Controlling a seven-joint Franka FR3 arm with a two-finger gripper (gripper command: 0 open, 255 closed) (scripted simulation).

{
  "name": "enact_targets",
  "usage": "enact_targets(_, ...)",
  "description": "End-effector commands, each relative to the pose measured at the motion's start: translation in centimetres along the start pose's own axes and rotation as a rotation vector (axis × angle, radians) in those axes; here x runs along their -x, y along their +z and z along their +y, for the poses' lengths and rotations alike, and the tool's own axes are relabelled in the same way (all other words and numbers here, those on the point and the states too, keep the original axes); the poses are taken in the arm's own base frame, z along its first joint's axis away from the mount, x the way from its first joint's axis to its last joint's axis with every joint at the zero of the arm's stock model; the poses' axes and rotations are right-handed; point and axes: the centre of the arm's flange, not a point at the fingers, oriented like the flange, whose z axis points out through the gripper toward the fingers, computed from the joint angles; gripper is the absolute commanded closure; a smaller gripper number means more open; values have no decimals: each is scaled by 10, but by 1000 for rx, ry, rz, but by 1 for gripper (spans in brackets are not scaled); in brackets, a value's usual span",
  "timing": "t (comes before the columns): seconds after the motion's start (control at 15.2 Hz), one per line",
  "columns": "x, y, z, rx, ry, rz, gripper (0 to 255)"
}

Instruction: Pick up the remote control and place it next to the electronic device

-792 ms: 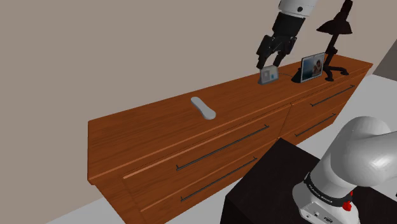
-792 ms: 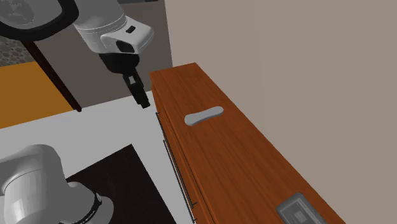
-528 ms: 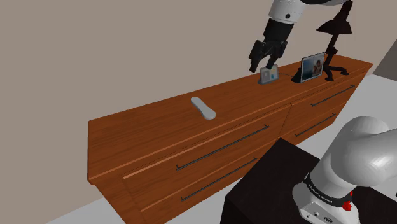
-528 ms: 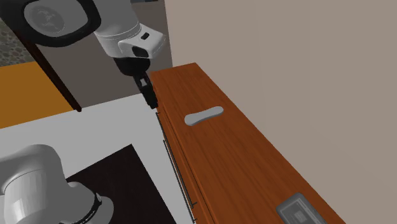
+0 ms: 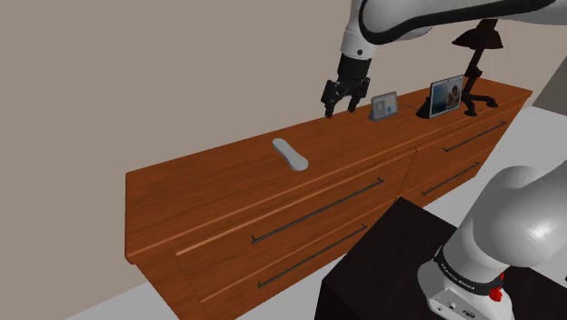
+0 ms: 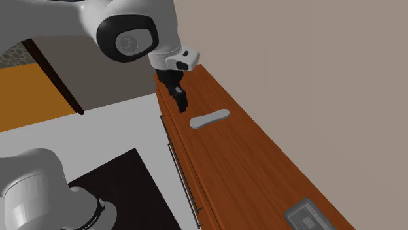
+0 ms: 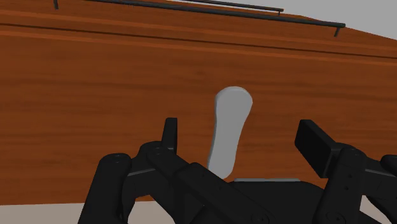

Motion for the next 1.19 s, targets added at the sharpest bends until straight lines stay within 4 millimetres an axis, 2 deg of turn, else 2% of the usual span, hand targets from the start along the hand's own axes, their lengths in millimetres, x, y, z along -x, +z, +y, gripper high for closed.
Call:
enact_targets(0.0,-17,19,-7,6,-1,-10,0)
enact_targets(1.12,-171,190,-53,60,-14,-95,0)
